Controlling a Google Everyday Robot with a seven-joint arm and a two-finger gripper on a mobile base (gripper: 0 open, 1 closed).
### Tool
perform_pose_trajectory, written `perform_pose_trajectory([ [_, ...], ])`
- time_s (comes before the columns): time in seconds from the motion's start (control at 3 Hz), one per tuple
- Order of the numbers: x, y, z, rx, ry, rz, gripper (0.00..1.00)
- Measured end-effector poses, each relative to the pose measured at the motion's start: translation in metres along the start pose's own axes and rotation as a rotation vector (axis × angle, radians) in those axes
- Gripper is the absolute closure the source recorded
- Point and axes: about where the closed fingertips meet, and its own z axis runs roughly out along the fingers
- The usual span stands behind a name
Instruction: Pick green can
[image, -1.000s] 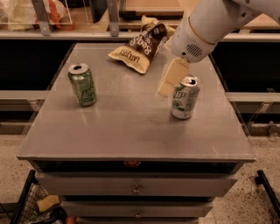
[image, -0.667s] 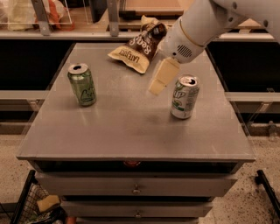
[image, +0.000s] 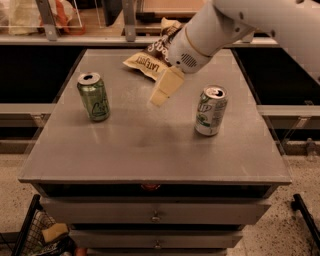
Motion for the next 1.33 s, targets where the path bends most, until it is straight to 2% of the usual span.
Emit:
perform_pose_trajectory([
  [0.67,-0.04,0.003,0.037,-0.047,-0.031,-0.043,0.0],
  [1.33,-0.075,0.013,0.085,-0.134,-0.075,-0.112,0.0],
])
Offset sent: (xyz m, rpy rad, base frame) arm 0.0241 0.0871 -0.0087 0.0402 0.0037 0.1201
